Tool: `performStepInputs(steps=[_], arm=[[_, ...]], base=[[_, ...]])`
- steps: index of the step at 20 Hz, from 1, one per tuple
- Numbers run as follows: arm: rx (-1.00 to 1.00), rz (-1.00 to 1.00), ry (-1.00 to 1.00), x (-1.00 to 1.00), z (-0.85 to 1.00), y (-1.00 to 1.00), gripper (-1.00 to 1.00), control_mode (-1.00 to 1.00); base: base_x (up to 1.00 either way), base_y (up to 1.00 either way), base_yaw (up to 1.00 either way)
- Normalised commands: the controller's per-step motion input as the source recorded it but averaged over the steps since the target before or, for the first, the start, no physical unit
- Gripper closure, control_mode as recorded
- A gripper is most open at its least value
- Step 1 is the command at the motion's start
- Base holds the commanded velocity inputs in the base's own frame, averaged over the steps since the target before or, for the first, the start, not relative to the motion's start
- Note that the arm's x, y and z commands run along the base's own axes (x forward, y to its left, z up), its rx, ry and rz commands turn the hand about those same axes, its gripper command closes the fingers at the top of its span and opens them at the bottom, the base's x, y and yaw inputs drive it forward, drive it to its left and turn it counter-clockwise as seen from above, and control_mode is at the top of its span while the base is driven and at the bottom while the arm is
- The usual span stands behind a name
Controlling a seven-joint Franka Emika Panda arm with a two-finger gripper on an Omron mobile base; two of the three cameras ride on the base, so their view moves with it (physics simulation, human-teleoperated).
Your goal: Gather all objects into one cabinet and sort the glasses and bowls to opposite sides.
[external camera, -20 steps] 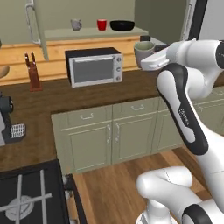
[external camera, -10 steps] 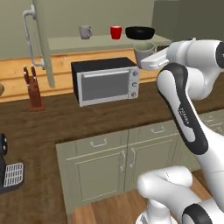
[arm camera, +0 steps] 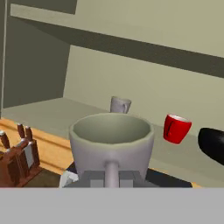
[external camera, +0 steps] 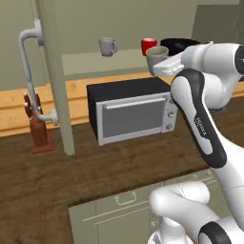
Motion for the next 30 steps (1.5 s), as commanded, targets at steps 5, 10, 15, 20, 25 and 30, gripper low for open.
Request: performStepInputs(steps=[5, 10, 15, 20, 25, 30], arm=[[0.0, 0.0, 0.0, 0.0, 0.0, 0.0, 1.0, 1.0], [0.0, 0.0, 0.0, 0.0, 0.0, 0.0, 1.0, 1.0], [0.0, 0.0, 0.0, 0.0, 0.0, 0.0, 1.0, 1.0], [0.0, 0.0, 0.0, 0.0, 0.0, 0.0, 1.0, 1.0], [0.0, 0.0, 0.0, 0.08, 0.0, 0.0, 1.0, -1.0], [0.0, -0.01, 0.04, 0.3, 0.0, 0.03, 1.0, -1.0]], base=[[0.77, 0.16, 0.0], [0.09, 0.01, 0.0], [0.0, 0.0, 0.0], [0.0, 0.0, 0.0], [0.03, 0.0, 0.0], [0.0, 0.0, 0.0]])
